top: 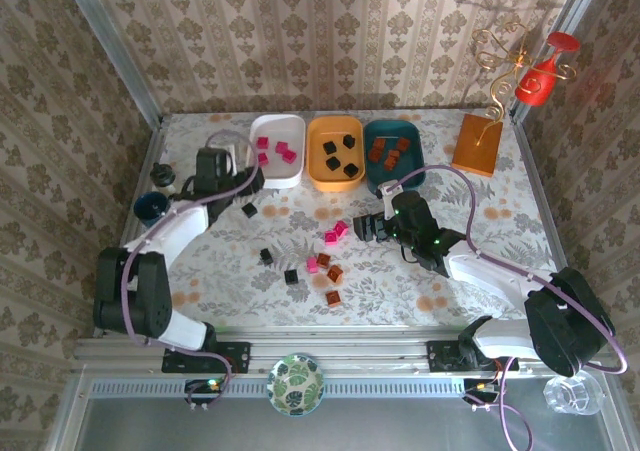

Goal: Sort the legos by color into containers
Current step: Place the lego in the container, then pick up the lego from the middle-left of the table.

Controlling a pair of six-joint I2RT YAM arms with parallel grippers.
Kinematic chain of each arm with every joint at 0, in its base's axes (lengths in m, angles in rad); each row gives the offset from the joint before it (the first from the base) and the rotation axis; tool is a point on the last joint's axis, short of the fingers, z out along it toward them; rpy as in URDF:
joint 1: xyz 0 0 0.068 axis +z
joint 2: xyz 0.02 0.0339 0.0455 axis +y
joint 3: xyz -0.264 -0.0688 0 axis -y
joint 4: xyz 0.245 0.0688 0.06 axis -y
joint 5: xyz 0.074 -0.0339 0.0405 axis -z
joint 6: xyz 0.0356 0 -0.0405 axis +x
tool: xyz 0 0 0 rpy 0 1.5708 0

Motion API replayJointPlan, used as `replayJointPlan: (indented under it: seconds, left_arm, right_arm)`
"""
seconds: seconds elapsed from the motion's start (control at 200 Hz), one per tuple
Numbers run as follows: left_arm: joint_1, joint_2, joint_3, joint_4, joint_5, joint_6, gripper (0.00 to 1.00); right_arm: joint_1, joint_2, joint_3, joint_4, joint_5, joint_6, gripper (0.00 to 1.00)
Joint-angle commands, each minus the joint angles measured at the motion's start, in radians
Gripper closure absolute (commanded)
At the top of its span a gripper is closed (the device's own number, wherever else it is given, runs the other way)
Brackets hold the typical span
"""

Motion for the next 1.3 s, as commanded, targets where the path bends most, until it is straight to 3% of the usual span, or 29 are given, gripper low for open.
replayJointPlan:
  seconds: [0.0,0.23,0.435,0.825,1.04,1.295]
  left_arm:
    - [-0.004,0.008,-0.078,-0.023,-0.051,-0.022,0.29]
    - [-0.019,0.152,-0.058,0.016,-0.018,-0.040,0.28]
    - [-0.053,0.269,0.030,-0.004,-0.078,-0.015,0.31]
    - [-0.068,0.379,0.097,-0.010,-0.160,0.019,0.48]
    - [-0.097,0.318,0.062,0.008,-0.205,0.038,0.65]
    - [-0.310,0.060,0.020,0.105,-0.210,0.051,0.68]
  right_arm:
    - [0.005,0.022,0.022,-0.006,-0.002,0.001,0.14]
    - [0.005,0.023,0.023,-0.009,0.001,0.001,0.14]
    - [0.005,0.018,0.024,-0.014,0.003,-0.001,0.14]
    - [0.005,0.020,0.026,-0.016,0.000,-0.003,0.14]
    - [0.005,0.019,0.025,-0.017,0.008,-0.005,0.14]
    - [0.005,-0.009,-0.003,0.006,0.075,-0.010,0.13]
